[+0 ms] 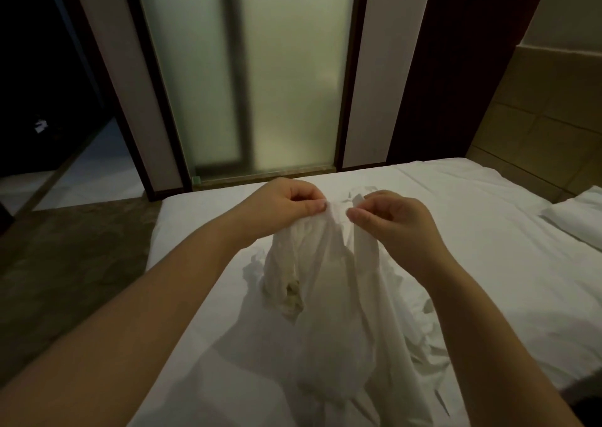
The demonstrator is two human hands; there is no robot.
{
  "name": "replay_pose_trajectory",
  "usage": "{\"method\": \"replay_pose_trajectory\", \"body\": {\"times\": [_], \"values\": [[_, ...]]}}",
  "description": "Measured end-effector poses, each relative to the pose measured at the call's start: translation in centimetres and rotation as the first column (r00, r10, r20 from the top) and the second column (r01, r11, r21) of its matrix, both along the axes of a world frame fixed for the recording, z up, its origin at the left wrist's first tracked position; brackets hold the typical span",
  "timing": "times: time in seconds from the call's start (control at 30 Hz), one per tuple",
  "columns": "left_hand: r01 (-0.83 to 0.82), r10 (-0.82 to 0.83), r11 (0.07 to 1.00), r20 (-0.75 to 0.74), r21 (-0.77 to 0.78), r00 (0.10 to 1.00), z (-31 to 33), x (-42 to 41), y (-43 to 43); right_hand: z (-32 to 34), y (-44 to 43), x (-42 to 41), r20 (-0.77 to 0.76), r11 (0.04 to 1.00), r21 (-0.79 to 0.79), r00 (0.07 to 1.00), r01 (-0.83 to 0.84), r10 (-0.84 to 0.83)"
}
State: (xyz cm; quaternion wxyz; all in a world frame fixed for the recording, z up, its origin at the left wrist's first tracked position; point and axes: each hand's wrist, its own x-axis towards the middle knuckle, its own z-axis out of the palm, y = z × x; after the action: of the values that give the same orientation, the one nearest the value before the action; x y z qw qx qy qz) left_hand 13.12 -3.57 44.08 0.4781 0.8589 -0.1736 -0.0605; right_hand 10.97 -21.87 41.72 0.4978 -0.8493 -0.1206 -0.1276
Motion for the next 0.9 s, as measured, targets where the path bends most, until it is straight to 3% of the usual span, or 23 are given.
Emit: {"method": "replay_pose_trajectory", "body": {"times": [0.1, 0.27, 0.37, 0.47, 0.53, 0.67, 0.8, 0.9], "values": [[0.006, -0.006, 1.0, 0.026, 0.006, 1.0, -0.4, 0.2, 0.0, -0.2, 0.8, -0.2, -0.029, 0.999, 0.014, 0.999, -0.04, 0.04], [0.051, -0.05, 0.997, 0.028, -0.053, 0.998, 0.2, 0.8, -1.2, -1.2, 1.1, 1.2, 0.013, 0.983, -0.182, 1.0, -0.024, 0.027], [-0.015, 0.022, 0.991, 0.05, -0.137, 0.999, 0.3, 1.9, -2.4, -1.2, -0.2, 2.4, 0.013, 0.997, -0.02, 0.997, -0.08, 0.081], [-0.109, 0.143, 0.973, 0.156, -0.205, 0.977, -0.4, 2.8, -3.6, -0.9, -2.3, 3.6, -0.086, 0.973, 0.163, 0.98, -0.165, 0.18], [-0.096, 0.131, 0.973, 0.158, -0.212, 0.979, -0.7, 3.1, -4.7, -0.6, -3.5, 4.7, -0.161, 0.945, 0.23, 0.948, -0.234, 0.275], [-0.069, 0.088, 0.985, 0.118, -0.159, 0.989, -0.9, 3.9, -6.9, -0.4, -5.2, 7.0, -0.297, 0.91, 0.21, 0.863, -0.359, 0.409], [-0.129, 0.133, 0.99, 0.074, -0.054, 0.988, -1.3, 4.0, -8.3, -0.7, -6.9, 8.5, -0.348, 0.808, 0.377, 0.739, -0.454, 0.577], [-0.159, 0.159, 0.987, 0.007, -0.005, 0.987, -2.3, 3.6, -8.3, -0.8, -7.5, 9.5, -0.324, 0.805, 0.363, 0.747, -0.469, 0.581]]}}
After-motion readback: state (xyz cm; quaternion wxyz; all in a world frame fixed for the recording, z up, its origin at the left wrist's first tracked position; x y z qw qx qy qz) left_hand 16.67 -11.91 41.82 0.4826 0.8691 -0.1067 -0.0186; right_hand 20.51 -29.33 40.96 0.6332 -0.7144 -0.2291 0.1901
